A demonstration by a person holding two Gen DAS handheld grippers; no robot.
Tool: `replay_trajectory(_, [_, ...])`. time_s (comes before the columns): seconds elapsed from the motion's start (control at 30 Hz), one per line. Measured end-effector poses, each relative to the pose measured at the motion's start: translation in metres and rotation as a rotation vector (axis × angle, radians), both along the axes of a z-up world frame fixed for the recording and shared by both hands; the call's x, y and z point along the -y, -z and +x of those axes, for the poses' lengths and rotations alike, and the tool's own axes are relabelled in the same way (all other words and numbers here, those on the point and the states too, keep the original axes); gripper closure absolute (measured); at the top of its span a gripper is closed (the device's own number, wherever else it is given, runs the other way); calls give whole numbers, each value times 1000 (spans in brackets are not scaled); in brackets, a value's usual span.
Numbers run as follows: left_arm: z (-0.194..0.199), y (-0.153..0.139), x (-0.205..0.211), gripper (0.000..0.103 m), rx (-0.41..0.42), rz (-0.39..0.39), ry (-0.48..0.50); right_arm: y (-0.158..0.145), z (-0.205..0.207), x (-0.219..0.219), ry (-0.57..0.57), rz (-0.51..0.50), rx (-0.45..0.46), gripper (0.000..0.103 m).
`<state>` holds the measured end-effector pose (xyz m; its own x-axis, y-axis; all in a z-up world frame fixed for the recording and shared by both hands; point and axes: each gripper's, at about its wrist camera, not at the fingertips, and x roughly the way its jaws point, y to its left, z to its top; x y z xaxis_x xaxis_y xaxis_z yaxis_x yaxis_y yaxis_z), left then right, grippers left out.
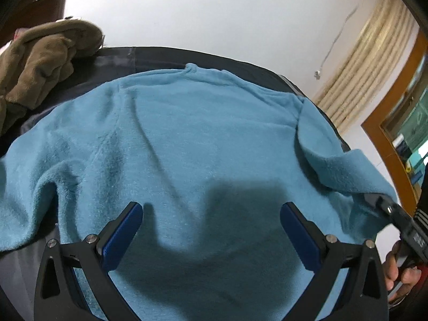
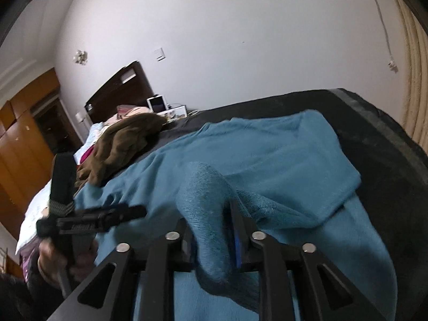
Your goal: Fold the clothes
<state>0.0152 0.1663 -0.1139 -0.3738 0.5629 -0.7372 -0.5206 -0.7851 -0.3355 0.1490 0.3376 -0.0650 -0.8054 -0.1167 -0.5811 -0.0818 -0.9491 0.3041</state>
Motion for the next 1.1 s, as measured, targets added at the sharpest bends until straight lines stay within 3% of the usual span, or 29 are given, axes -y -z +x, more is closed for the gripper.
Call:
replay_trajectory(0.1, [3,1,-6,0,-12,-15,19,2,17,-2,-35,-61,-47,16])
replay_trajectory(0.27, [5,3,-10,0,-8,-21,36,5,39,-3,-64,-134,-110,16])
replay_trajectory(0.4, [8,6,-14,0,14,-10,73,20,44,-9,-15,-156,-91,16])
replay_trajectory(0.6, [15,9,-27,0,-21,-78,90,34,64,-18,31,-236,-94,16])
replay_trajectory(1.1, [33,-1,-32,0,-20,-103,122,44,89,-29,32,-263,-95,16])
